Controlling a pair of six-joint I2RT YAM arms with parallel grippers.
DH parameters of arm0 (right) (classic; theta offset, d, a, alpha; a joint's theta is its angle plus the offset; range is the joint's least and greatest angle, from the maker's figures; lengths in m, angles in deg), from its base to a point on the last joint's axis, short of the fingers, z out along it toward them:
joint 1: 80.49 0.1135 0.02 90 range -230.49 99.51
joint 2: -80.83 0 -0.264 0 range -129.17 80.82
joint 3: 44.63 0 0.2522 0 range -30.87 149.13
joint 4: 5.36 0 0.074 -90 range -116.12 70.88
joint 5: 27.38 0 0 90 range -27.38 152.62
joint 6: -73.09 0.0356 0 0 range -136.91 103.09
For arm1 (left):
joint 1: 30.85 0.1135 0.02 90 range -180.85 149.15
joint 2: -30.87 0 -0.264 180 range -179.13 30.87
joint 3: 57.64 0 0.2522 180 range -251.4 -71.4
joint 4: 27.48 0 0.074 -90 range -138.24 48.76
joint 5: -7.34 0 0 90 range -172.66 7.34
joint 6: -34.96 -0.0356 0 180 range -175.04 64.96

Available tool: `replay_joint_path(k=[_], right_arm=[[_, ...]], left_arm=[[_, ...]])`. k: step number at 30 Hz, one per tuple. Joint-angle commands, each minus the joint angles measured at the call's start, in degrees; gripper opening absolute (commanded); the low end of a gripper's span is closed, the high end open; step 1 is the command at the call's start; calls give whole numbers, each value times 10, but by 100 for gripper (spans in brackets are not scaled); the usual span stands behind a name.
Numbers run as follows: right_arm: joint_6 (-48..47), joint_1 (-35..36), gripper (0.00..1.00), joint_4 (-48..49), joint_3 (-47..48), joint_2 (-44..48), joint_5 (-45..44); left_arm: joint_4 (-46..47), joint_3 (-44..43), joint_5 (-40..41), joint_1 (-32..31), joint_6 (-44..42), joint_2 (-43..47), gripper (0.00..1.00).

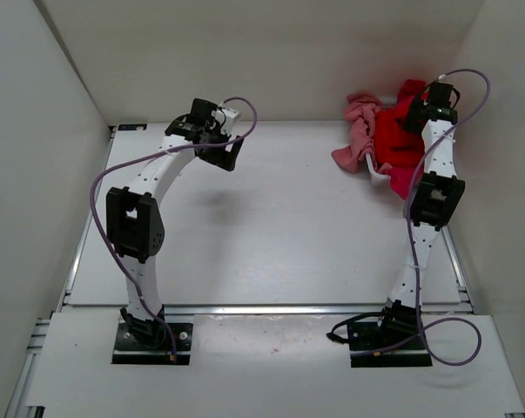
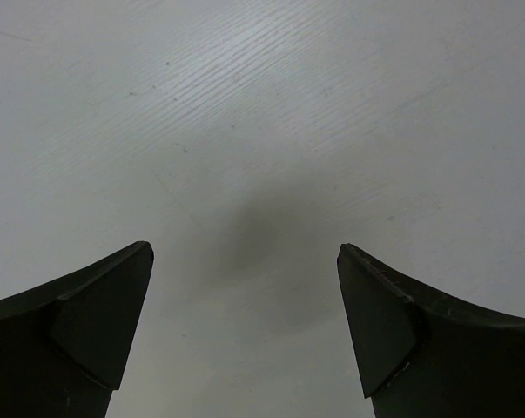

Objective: Fold and stack the t-shirts
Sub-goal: Grab crumpled tshirt from bin with the right arm

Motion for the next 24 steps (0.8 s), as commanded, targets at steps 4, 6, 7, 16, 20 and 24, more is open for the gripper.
replay_joint_path(k=[4,6,7,16,20,24], right_arm=[[27,9,63,37,28,-36,23],[27,12,52,32,26,-39,48],[28,10,47,31,26,-39,57],[-37,47,0,60,132,28,48],[-75,97,0,124,137,130,-49],[-132,172,0,187,135,212,-101]], left_arm=[[-6,-1,32,-29,-13,23,99],[-8,-3,47,-31,-17,23,99],[-7,-2,51,-31,-17,24,99],[-7,-31,45,-29,-6,25,98],[-8,-61,12,-8,8,29,98],[-11,-87,-31,29,33,45,98]])
